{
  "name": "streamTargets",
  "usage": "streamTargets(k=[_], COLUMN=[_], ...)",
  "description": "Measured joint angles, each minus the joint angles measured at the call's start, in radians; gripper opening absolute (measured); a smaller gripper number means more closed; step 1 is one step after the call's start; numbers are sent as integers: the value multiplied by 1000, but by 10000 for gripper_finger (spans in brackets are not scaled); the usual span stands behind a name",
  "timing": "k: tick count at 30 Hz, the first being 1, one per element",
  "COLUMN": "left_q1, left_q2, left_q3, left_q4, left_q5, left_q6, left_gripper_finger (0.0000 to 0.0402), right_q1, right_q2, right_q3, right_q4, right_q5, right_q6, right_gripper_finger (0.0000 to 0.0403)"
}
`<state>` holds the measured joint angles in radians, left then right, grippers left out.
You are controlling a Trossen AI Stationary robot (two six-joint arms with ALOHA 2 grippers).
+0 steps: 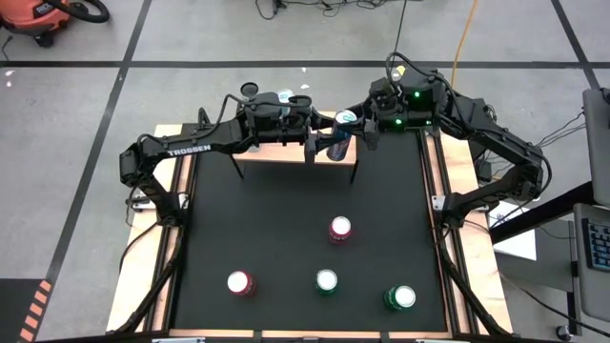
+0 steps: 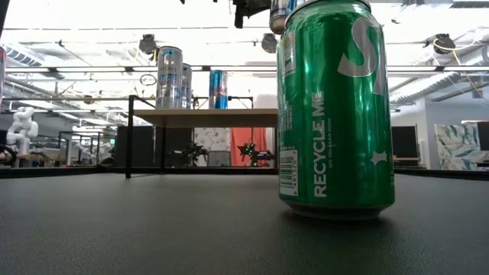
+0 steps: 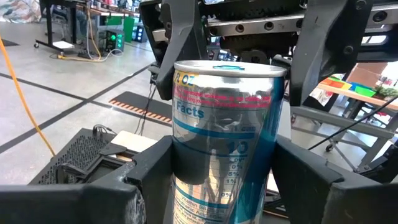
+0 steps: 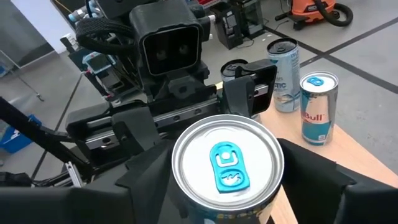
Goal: Place canned beverage on shelf
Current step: Put the blue soda can, aligned with the other blue soda can on the shelf
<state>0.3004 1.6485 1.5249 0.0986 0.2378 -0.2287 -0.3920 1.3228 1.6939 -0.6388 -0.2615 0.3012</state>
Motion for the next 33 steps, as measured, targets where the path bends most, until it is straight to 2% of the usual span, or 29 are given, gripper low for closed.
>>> streamTargets(k=[18,25,29,33], left_q1=[0,1,1,2], left_q2=[0,0,0,0], left_q3=[0,0,0,0], left_q4=[-6,-11,-11,-8], left_q5=[2,-4,-18,-29], left_q6=[-2,-3,-2,-2], left_gripper_finger=[237,239,257,295], right_q1=[0,1,1,1], right_q2=[0,0,0,1], right_q3=[0,0,1,1], right_q4=[-4,-11,-17,-25], right_q5=[1,21,29,53], right_q6=[-11,-11,-11,-11], right_gripper_finger=[222,221,221,221])
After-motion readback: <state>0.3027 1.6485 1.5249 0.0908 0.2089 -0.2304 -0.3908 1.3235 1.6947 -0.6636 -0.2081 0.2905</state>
